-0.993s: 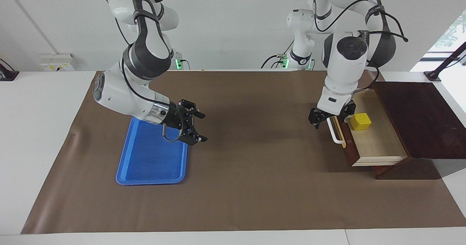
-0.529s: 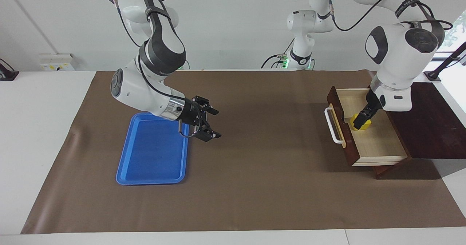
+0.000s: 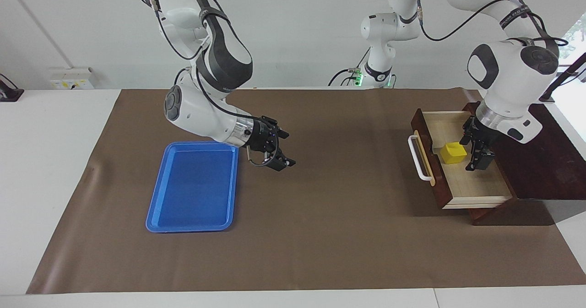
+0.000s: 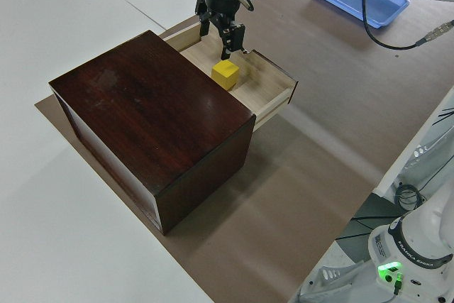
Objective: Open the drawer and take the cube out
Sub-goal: 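Reach the left gripper into the open drawer while the right gripper rises, then close the left gripper on the yellow cube inside the drawer, then lift the yellow cube out of the drawer with the left gripper, then move the open right gripper toward the cube held by the left gripper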
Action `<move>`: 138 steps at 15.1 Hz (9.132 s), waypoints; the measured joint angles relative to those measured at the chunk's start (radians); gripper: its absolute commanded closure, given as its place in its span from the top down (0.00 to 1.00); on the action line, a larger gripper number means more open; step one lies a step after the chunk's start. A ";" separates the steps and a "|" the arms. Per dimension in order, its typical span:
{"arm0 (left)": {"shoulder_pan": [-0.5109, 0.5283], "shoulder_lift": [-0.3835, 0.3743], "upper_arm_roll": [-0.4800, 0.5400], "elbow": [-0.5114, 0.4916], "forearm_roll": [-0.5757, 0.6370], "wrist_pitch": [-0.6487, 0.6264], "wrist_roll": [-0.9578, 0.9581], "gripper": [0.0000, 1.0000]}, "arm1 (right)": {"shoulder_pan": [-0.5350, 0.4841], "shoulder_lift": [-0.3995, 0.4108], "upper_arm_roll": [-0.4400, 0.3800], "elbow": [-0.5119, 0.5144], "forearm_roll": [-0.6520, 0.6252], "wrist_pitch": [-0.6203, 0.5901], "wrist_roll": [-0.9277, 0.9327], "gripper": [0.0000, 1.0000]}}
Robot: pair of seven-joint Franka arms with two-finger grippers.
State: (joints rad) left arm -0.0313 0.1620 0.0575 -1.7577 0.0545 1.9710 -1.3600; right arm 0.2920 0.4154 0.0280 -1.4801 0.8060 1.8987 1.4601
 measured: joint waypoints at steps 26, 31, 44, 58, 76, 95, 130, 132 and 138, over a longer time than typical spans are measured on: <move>0.028 -0.077 -0.002 -0.185 0.000 0.043 -0.139 1.00 | 0.005 0.000 -0.002 -0.017 0.000 0.032 0.003 1.00; 0.043 -0.078 0.000 -0.185 0.000 0.044 -0.136 1.00 | 0.005 0.000 -0.002 -0.019 0.000 0.032 0.003 1.00; 0.045 -0.078 -0.006 -0.187 0.000 0.046 -0.136 0.61 | 0.001 -0.009 -0.008 -0.019 0.000 0.035 0.003 1.00; 0.021 -0.059 -0.013 -0.019 0.000 -0.035 -0.131 0.00 | -0.001 -0.011 -0.011 -0.020 0.000 0.035 0.003 1.00; -0.423 0.034 -0.028 0.186 -0.089 -0.182 -0.697 0.00 | -0.007 -0.013 -0.012 -0.037 0.000 0.035 0.013 1.00; -0.498 0.098 -0.026 0.196 -0.119 -0.122 -0.818 0.00 | 0.008 -0.017 -0.011 -0.036 0.020 0.073 0.029 1.00; -0.501 0.101 -0.022 0.196 -0.119 -0.101 -0.847 0.00 | 0.118 0.159 -0.010 0.246 -0.128 0.032 0.029 0.97; -0.501 0.103 -0.022 0.195 -0.119 -0.100 -0.848 0.00 | 0.125 0.191 -0.010 0.282 -0.128 0.032 0.029 0.97; -0.501 0.105 -0.020 0.194 -0.107 -0.099 -0.861 0.00 | 0.144 0.222 -0.010 0.321 -0.128 0.022 0.029 0.97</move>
State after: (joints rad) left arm -0.5319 0.2667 0.0379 -1.5634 -0.0529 1.8717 -2.2210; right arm 0.4364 0.6372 0.0183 -1.1589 0.6779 1.9204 1.4889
